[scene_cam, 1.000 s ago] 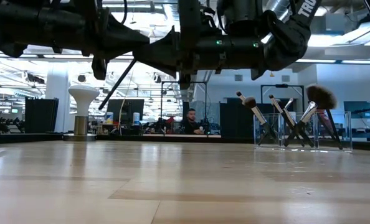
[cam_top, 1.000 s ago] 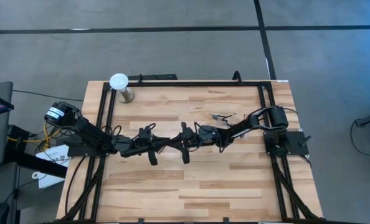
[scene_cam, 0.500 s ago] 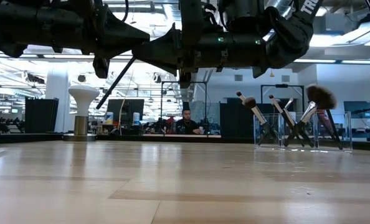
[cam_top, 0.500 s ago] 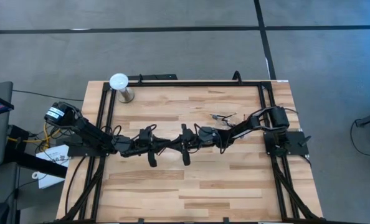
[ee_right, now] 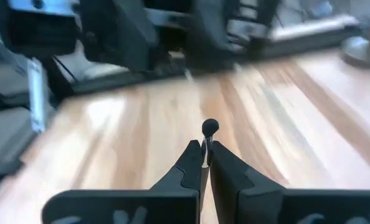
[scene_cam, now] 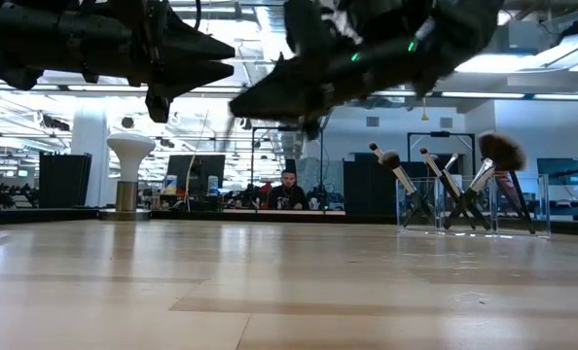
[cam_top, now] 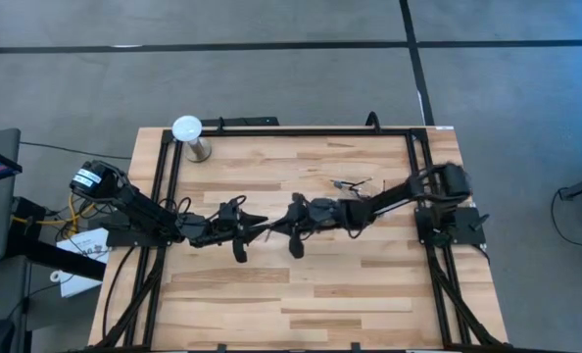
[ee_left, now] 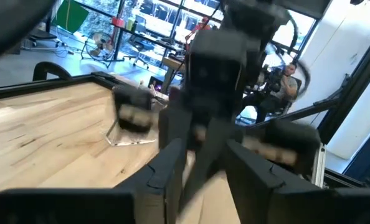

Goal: Pick & Place Makeup Supplies
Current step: Put the black makeup brush into the transparent organizer

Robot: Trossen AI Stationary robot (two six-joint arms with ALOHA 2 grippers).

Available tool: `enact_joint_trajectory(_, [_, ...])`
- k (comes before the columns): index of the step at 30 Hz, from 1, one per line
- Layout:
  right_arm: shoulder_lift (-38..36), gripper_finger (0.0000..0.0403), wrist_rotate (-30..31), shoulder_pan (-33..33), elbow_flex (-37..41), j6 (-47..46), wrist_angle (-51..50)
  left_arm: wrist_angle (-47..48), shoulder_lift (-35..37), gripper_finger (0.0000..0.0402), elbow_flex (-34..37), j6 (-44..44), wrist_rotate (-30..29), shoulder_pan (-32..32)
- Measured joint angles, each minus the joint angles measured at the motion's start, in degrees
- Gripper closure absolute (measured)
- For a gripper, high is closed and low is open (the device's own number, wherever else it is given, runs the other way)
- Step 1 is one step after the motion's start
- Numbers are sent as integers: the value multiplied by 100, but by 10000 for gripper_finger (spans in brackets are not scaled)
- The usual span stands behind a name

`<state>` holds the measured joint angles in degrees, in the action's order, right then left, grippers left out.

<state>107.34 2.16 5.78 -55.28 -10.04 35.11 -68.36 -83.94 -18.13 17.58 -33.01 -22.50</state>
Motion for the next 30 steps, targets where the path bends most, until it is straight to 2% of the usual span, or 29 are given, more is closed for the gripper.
enact_joint_trajectory(7, [-2250, 399, 1049, 174, -1, -52, -3476, 2, 0, 287, 0, 22, -7, 0])
enact_joint_trajectory(11, [-3714, 399, 1842, 420, -5, -596, -5519, 4, 0, 287, 0, 22, -9, 0])
enact_joint_trajectory(17, [-5302, 398, 3133, 819, -5, -2344, -8637, 9, 0, 287, 0, 22, -13, 0])
enact_joint_trajectory(20, [-5776, 397, 3429, 1053, -5, -3408, -9972, 13, 0, 287, 0, 24, -13, 0])
enact_joint_trajectory(24, [-6235, 397, 3766, 1399, 237, -4643, -10736, 15, 0, 287, 0, 24, -13, 0])
enact_joint_trajectory(30, [-6548, 397, 4065, 1837, 1276, -5204, -10387, 15, 0, 287, 0, 24, -13, 0])
